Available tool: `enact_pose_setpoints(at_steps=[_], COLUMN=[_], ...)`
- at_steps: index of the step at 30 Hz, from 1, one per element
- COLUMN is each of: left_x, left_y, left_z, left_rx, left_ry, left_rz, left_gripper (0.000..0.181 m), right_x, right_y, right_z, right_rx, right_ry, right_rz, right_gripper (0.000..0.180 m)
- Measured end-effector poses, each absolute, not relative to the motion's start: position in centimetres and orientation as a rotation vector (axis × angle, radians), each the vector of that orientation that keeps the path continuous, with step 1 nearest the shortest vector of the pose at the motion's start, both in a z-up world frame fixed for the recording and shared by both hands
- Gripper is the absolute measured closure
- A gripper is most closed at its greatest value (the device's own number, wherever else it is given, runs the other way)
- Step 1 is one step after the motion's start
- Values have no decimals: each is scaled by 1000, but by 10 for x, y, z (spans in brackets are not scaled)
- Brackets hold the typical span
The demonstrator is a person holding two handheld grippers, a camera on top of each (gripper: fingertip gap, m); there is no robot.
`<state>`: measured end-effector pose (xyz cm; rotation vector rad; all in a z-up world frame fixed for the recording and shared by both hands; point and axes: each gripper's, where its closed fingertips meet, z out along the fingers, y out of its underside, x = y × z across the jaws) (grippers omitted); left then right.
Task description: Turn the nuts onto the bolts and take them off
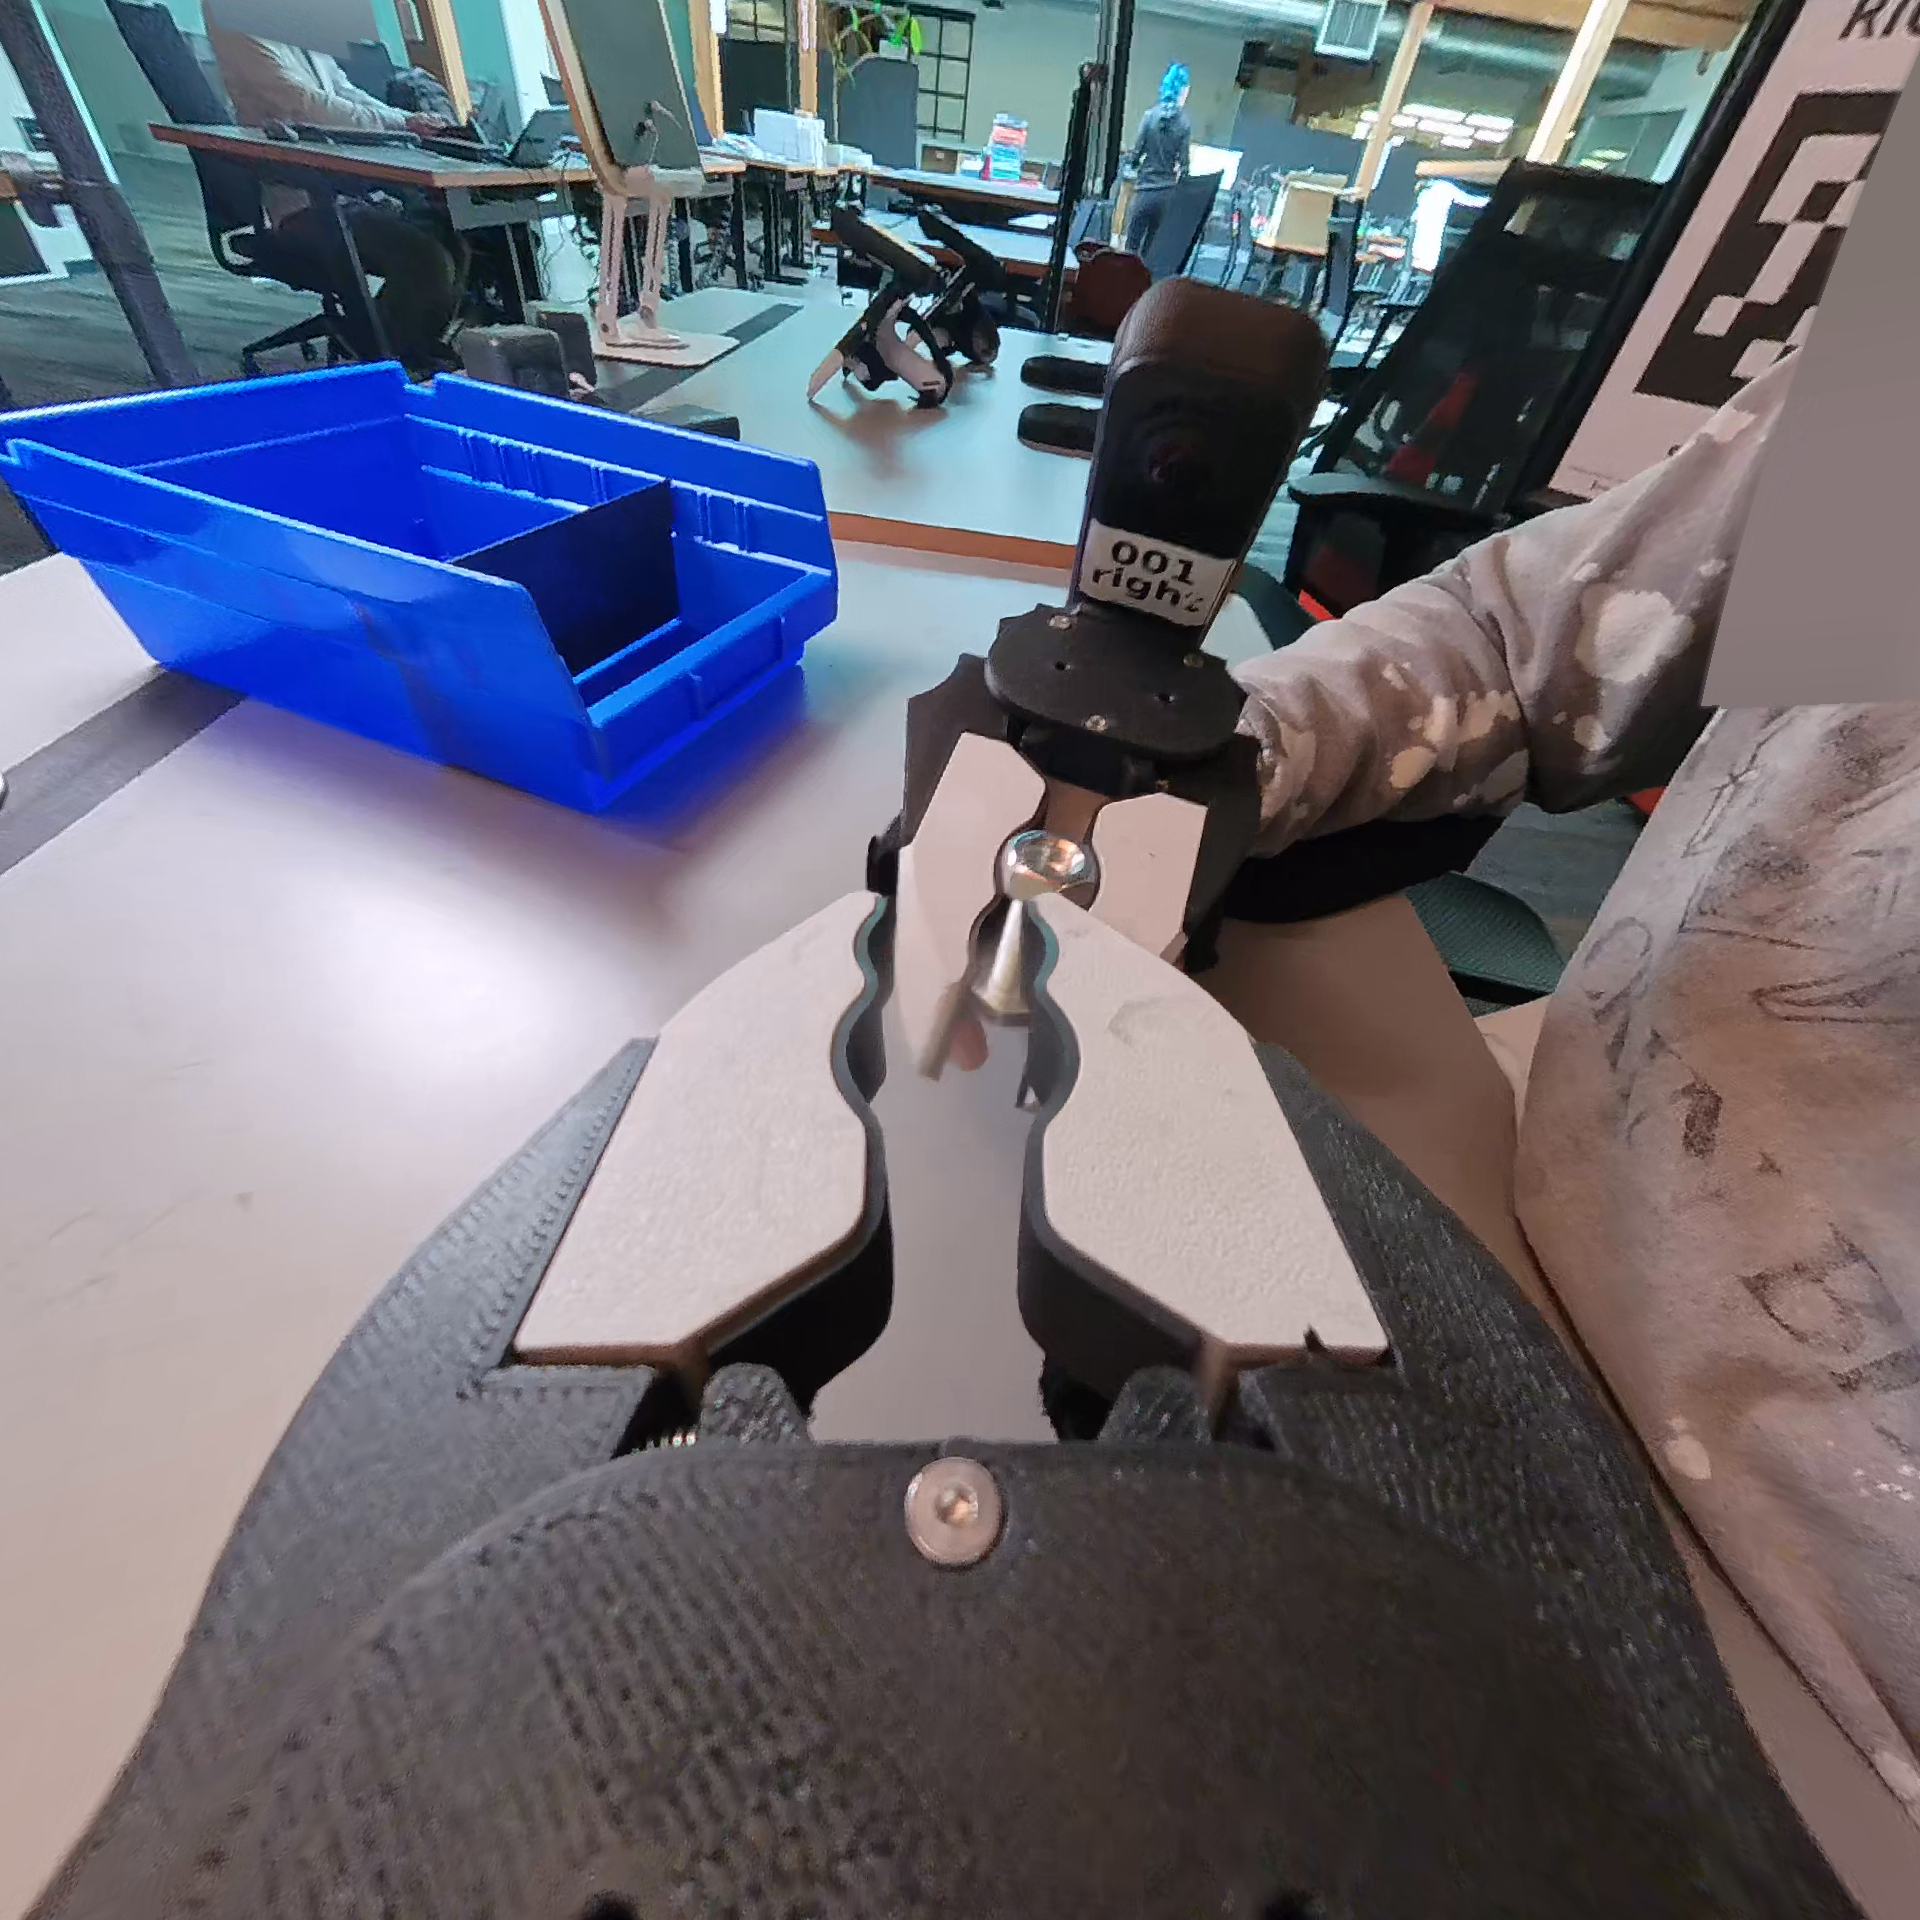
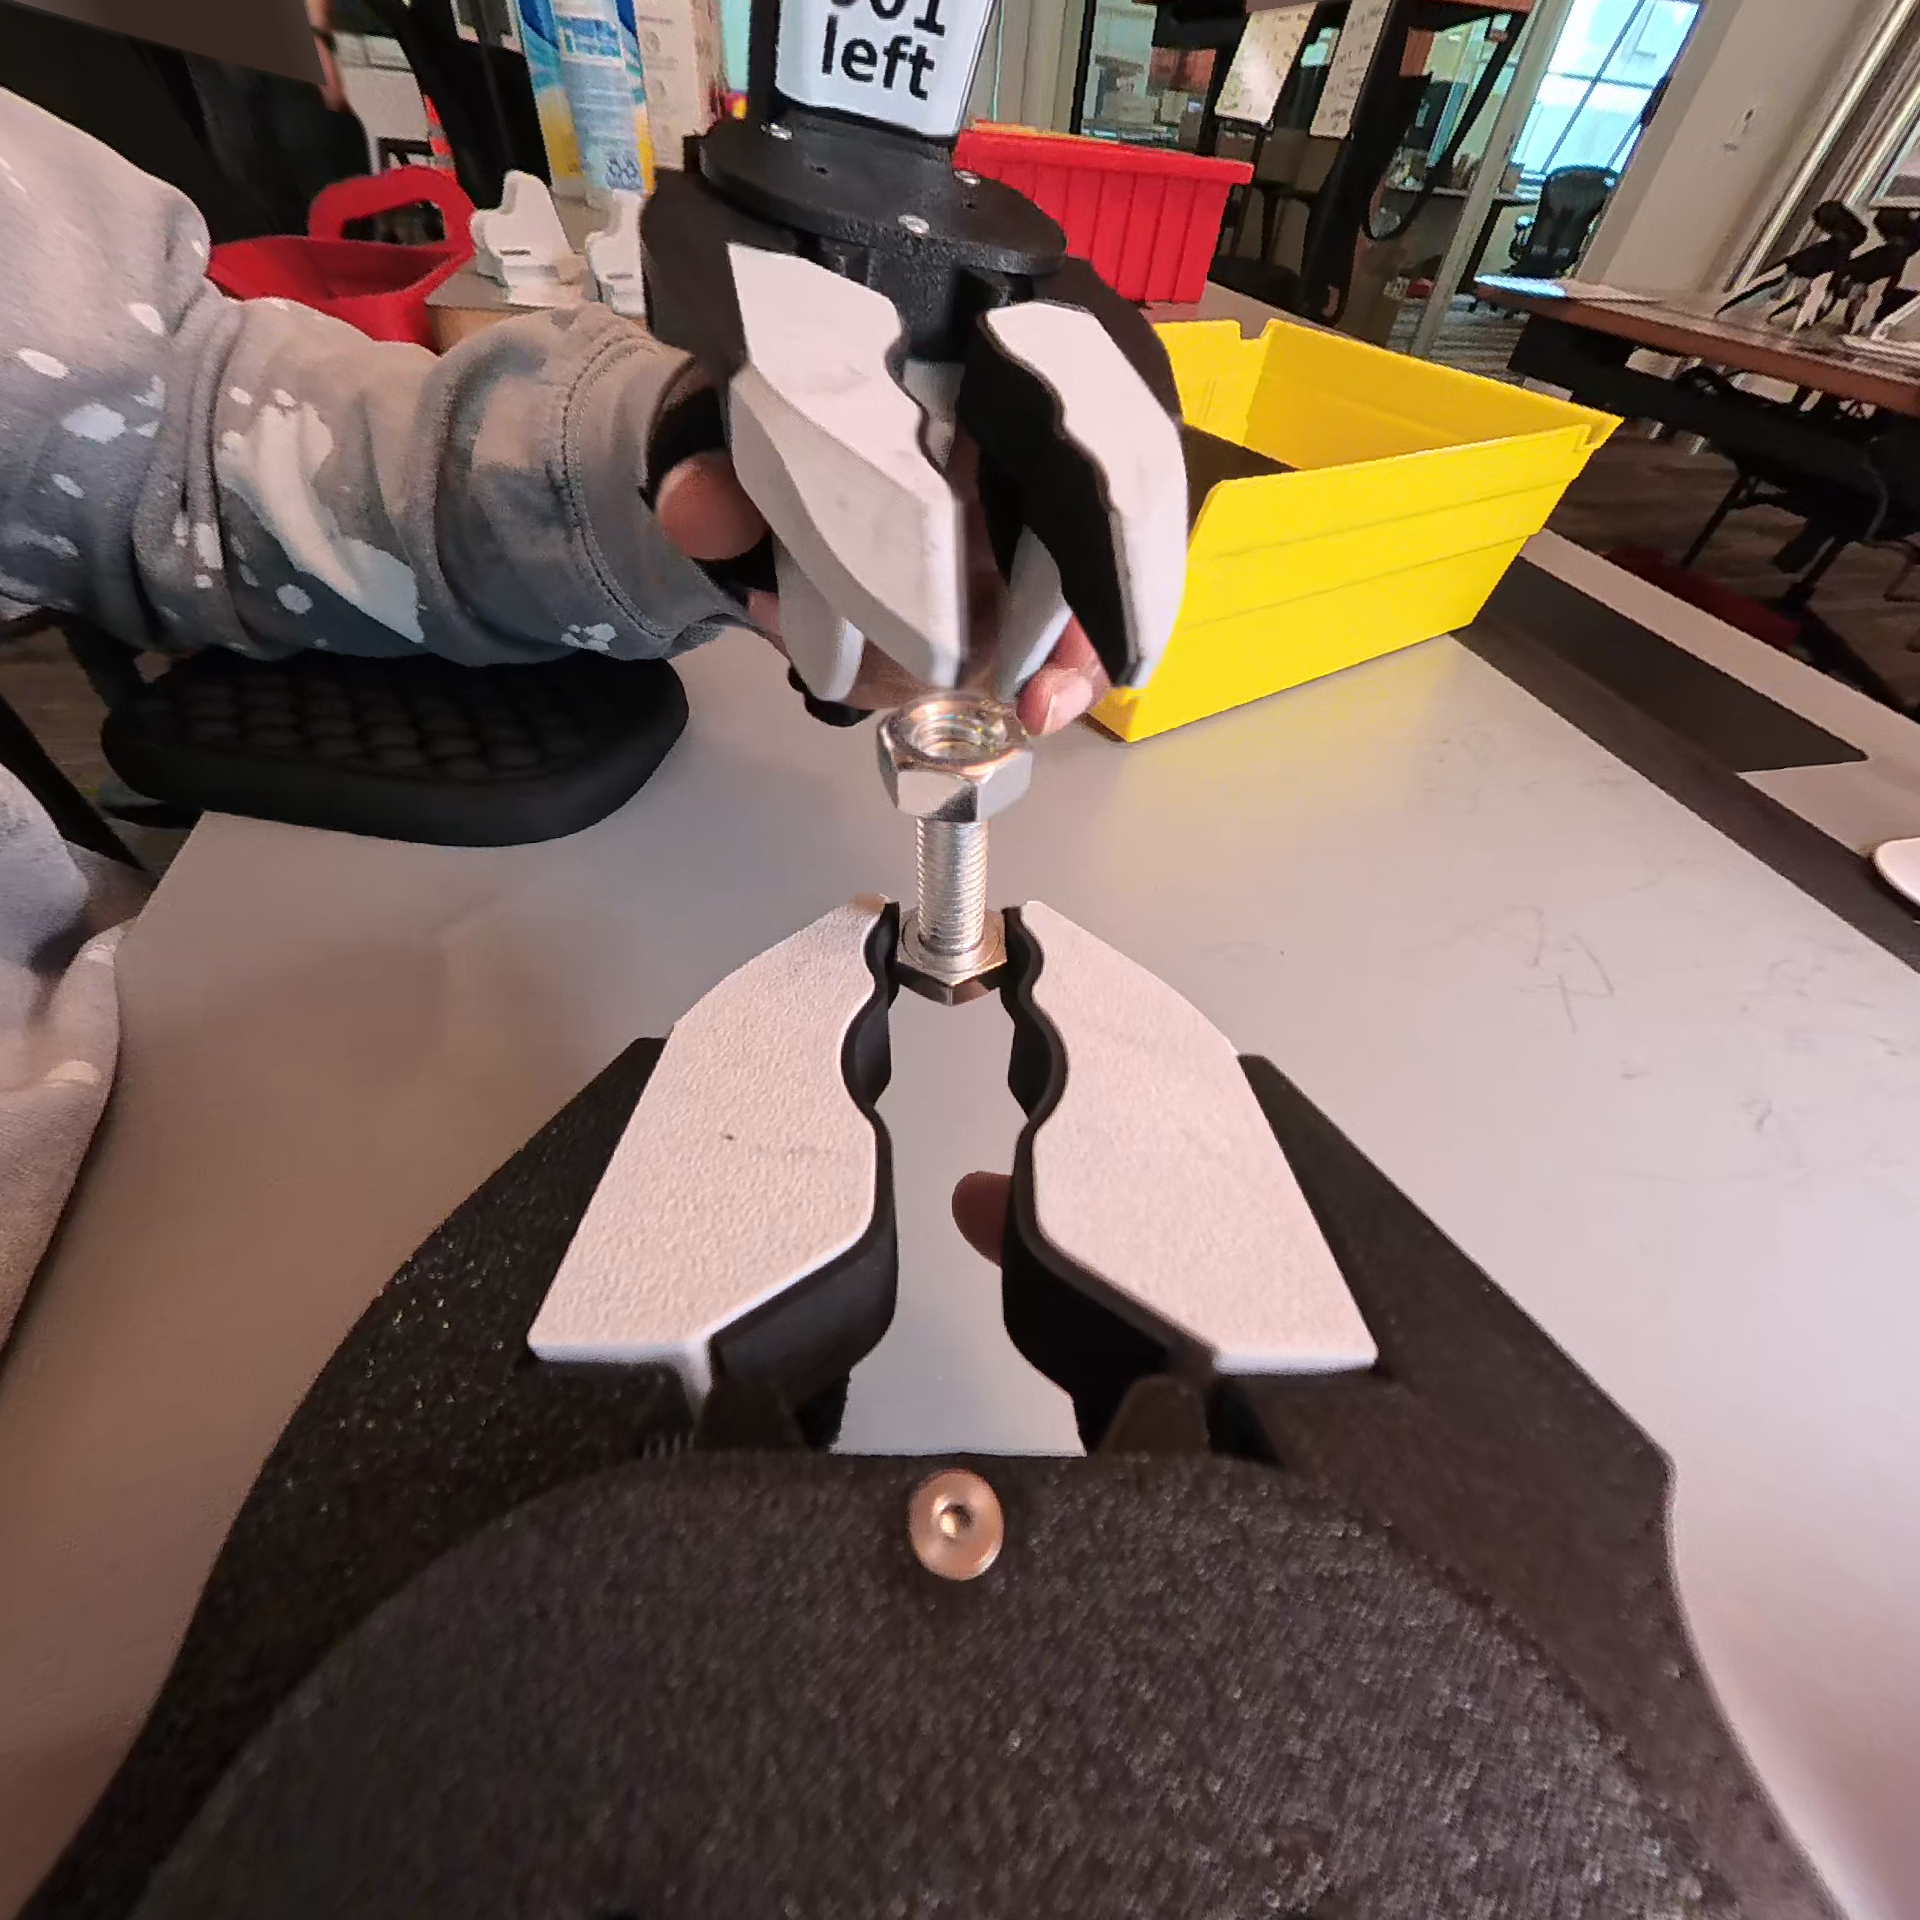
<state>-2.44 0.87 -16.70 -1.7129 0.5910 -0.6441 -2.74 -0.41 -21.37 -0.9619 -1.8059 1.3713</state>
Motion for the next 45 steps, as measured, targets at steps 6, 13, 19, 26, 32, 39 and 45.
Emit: enact_pose_setpoints(at_steps=[6, 13, 19, 26, 32, 39, 45], left_x=[-11, -27, -13, -23, -18, -19, -23], left_y=[10, 13, 13, 14, 16, 14, 20], left_z=[-173, -165, -174, -165, -169, -165, -172], left_rx=[-1726, -1705, -1727, -1696, -1711, -1691, -1730], left_ry=[629, 553, 616, 547, 573, 561, 547], left_rz=[-641, -636, -610, -645, -592, -634, -572], left_gripper=[149, 153, 149, 151, 153, 152, 158], right_x=[-28, -28, -28, -29, -29, -30, -28], right_y=[-3, -2, -2, 1, 2, 2, 3], right_z=[-215, -213, -214, -215, -213, -214, -210], right_rx=[-973, -970, -975, -985, -991, -1000, -987], right_ry=[-1809, -1798, -1800, -1796, -1783, -1786, -1768], right_rz=[1358, 1369, 1358, 1347, 1356, 1345, 1368], right_gripper=[161, 161, 161, 161, 161, 161, 161])
